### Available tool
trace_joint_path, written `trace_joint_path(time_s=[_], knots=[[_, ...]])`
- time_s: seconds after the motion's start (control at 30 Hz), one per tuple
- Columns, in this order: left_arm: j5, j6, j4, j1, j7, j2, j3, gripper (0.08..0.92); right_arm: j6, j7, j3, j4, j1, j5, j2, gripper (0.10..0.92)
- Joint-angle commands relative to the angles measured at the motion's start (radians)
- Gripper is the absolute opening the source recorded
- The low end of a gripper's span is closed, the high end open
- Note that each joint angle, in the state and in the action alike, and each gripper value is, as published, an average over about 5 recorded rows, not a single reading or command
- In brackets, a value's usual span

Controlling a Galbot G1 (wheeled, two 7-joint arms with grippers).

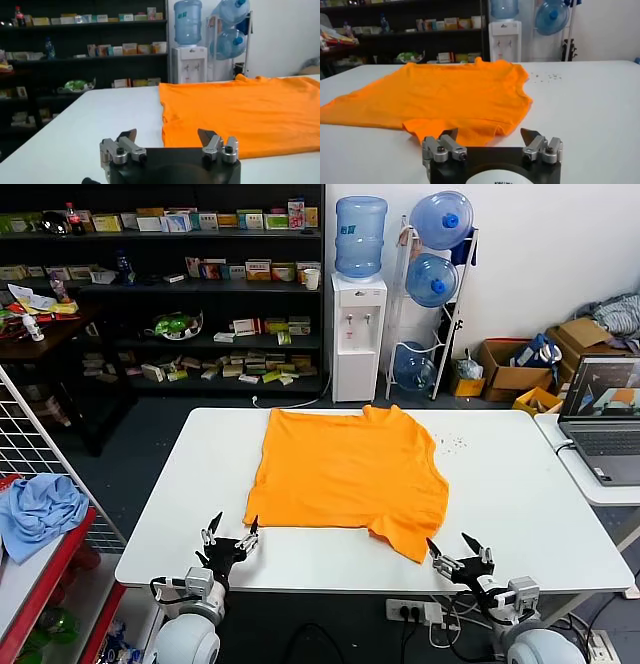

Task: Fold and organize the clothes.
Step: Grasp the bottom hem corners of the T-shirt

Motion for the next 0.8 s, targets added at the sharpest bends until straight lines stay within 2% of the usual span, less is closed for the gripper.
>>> trace_joint_path(time_s=[0.03,0.33,0.8], knots=[[-0.019,0.038,0.008,-0.022,-0.005,0.004,0.007,0.823,-0.021,0.04,-0.012,-0.028,0.022,0.014,-0.001,0.823],[-0.041,0.127,0.054,-0.073,-0.01,0.0,0.029,0.823,-0.041,0.045,-0.071,-0.079,0.093,0.024,0.021,0.823],[-0.071,0.141,0.069,-0.083,-0.006,0.02,0.024,0.816,-0.072,0.061,-0.141,-0.167,0.208,0.028,0.067,0.822]])
